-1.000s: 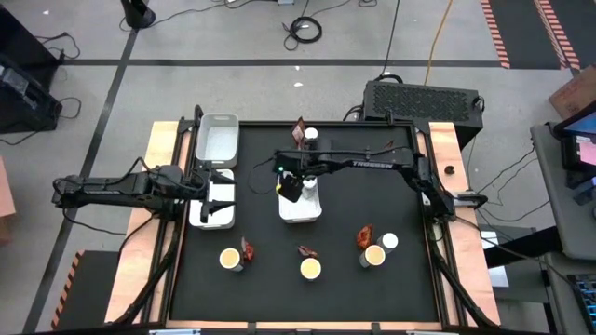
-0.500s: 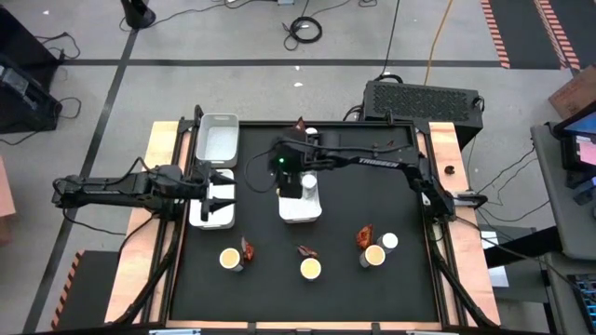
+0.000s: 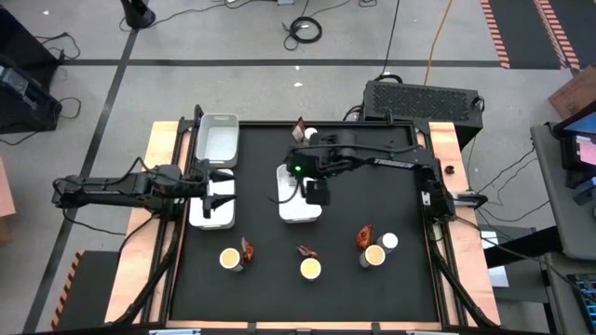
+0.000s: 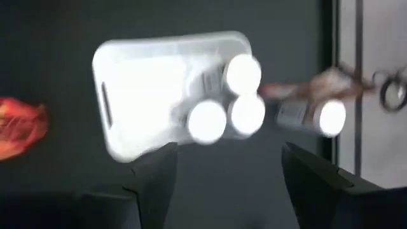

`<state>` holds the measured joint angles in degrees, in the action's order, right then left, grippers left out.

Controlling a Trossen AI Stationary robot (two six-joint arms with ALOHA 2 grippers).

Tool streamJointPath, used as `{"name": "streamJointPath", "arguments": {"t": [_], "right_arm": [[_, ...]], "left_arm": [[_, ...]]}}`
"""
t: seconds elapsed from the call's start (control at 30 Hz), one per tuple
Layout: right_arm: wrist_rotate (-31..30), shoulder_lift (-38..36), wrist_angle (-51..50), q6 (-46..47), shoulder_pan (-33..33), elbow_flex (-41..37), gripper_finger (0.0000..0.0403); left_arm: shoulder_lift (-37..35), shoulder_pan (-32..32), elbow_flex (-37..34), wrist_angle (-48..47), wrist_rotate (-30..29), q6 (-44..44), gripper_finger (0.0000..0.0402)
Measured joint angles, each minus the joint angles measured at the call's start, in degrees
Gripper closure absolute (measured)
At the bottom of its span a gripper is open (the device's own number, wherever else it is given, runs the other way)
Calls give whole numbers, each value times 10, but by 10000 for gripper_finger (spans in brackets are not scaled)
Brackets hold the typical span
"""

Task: Sort spices by type
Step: Put the white seasoning bottle into the right white bin

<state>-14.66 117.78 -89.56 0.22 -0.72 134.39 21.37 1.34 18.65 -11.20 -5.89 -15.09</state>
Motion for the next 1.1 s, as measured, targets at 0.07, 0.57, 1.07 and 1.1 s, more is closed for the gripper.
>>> {"name": "streamJointPath", "arguments": {"t": [0.07,0.57,1.07,1.1], "right_arm": [[6,-15,-3,27,10,-2,165],[40,-277,-5,323,116,-340,165],[104,-404,9,494,189,-577,165],[104,-405,9,496,193,-577,165]], "left_arm": [[0,0,0,2,-6,7,75],[0,0,0,32,-6,23,75],[13,0,0,78,-3,4,75],[16,0,0,78,-3,3,75]]}}
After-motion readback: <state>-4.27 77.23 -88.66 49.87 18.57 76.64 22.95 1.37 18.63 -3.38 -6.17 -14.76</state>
